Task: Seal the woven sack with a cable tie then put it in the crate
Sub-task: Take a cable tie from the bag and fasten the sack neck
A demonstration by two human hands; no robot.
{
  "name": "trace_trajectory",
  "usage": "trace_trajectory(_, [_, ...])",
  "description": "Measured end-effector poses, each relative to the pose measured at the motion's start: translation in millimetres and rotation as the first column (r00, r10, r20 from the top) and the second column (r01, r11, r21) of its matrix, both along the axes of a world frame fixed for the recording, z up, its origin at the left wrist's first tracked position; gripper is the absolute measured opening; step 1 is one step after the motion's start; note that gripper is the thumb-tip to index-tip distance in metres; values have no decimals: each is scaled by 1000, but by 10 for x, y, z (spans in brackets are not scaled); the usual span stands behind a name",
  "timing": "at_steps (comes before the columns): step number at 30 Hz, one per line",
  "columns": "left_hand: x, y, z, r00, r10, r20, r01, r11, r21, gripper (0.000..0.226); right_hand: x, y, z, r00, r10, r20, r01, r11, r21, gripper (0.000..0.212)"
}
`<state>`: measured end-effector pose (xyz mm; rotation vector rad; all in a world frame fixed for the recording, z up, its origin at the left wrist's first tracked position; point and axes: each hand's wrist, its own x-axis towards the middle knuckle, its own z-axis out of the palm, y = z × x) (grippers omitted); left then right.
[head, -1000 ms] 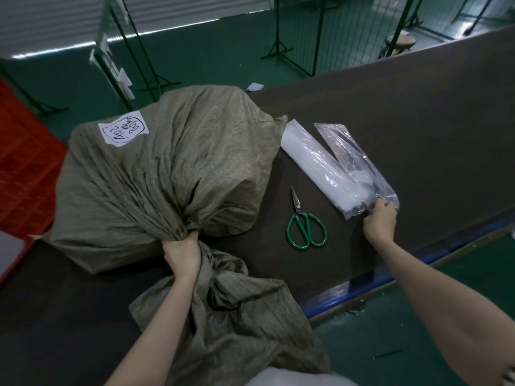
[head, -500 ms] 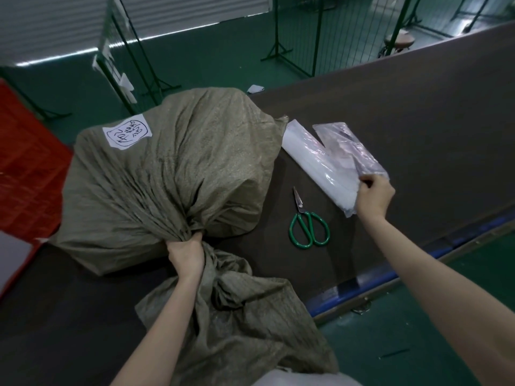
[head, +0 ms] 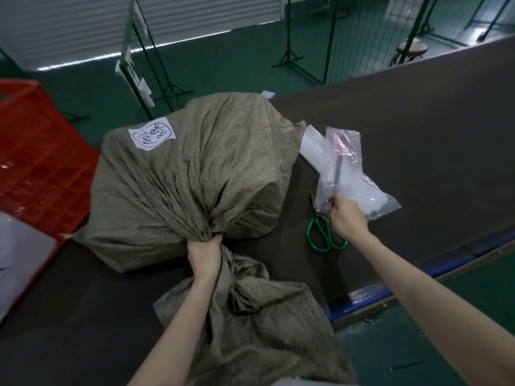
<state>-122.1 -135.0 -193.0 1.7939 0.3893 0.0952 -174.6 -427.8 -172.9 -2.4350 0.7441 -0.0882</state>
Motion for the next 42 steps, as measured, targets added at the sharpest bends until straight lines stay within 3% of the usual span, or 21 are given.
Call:
trace_trajectory(3, [-5, 6, 4, 1000, -25, -14, 25, 1000, -5, 51, -33, -25, -22, 1000, -19, -20, 19, 1000, -19, 12])
trace_trajectory(7, [22, 65, -23, 997, -42, -69, 40, 999, -36, 51, -61, -36, -92, 996, 22, -91, -29, 997, -76, 8])
trace_trajectory(13, [17, 111, 18, 987, -116, -108, 106, 990, -91, 59, -129, -17, -267, 929, 242, -279, -315, 914, -257, 43])
trace_trajectory(20, [12, 147, 60, 979, -152, -137, 141, 986, -83, 75, -138, 5, -202, 937, 257, -237, -339, 832, -440, 35])
trace_trajectory(26, [-8, 136, 73, 978, -162, -132, 154, 986, -69, 61, -258, -111, -49, 962, 270, -29, -254, 859, -444, 19])
trace_trajectory(29, [5, 145, 62, 978, -164, -130, 156, 985, -70, 55, -334, -135, -28, 948, 312, -67, -299, 798, -523, 4])
trace_trajectory(34, [-20, 157, 112, 974, -169, -148, 154, 982, -110, 76, -458, -162, -17, 947, 278, -160, -319, 760, -566, 6])
trace_trajectory(42, [-44, 203, 114, 964, -199, -174, 163, 966, -200, 75, -526, -43, 95, 911, 329, -249, -411, 771, -487, 18])
